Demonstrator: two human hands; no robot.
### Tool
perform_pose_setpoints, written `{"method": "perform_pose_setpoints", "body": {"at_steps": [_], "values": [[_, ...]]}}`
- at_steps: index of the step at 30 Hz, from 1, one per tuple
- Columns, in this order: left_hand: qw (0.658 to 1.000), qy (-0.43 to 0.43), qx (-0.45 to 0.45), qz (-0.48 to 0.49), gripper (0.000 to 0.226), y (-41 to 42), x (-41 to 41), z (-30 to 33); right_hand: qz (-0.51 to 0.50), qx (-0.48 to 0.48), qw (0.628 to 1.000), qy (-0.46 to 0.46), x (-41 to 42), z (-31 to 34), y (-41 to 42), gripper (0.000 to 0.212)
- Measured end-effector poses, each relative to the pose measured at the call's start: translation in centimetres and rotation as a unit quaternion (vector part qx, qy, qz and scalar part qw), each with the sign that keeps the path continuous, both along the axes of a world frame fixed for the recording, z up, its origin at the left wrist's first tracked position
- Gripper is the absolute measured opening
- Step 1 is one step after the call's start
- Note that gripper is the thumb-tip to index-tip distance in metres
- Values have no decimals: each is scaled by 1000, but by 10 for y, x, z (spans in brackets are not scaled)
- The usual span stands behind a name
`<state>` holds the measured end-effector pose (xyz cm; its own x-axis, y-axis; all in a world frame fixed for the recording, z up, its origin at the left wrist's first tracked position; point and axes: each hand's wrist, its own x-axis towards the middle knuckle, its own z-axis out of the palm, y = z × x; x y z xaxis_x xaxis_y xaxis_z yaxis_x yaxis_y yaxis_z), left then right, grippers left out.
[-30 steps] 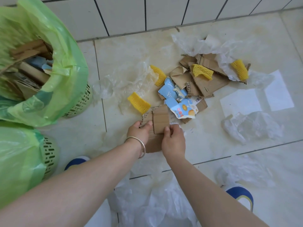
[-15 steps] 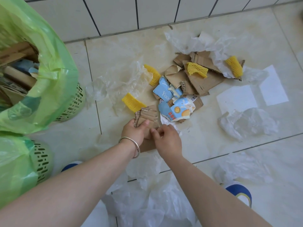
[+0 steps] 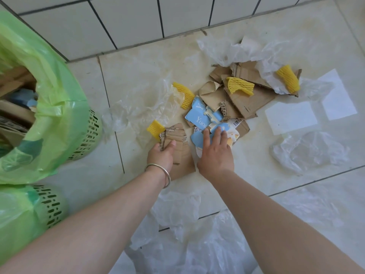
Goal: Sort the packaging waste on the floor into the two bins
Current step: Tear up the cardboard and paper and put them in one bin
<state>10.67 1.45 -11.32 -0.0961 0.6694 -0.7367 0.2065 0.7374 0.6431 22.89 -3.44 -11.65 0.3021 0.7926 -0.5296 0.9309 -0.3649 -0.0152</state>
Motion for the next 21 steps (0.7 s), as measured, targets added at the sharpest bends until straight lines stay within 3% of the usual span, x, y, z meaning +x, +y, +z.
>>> {"method": "perform_pose_setpoints", "body": {"at_steps": [4, 10, 14, 21], "values": [[1000, 2, 3, -12, 12, 6, 1, -4, 36, -13, 999, -36, 2, 1, 3, 63], [999, 13, 14, -36, 14, 11, -3, -8, 76, 12, 991, -112, 13, -5, 2, 54], [999, 17, 19, -47, 4, 14, -6, -8, 62, 61, 993, -81, 22, 11, 13, 43], [999, -11, 31, -28, 9, 23, -1, 10, -142, 183, 973, 0, 36, 47, 29, 34]]}}
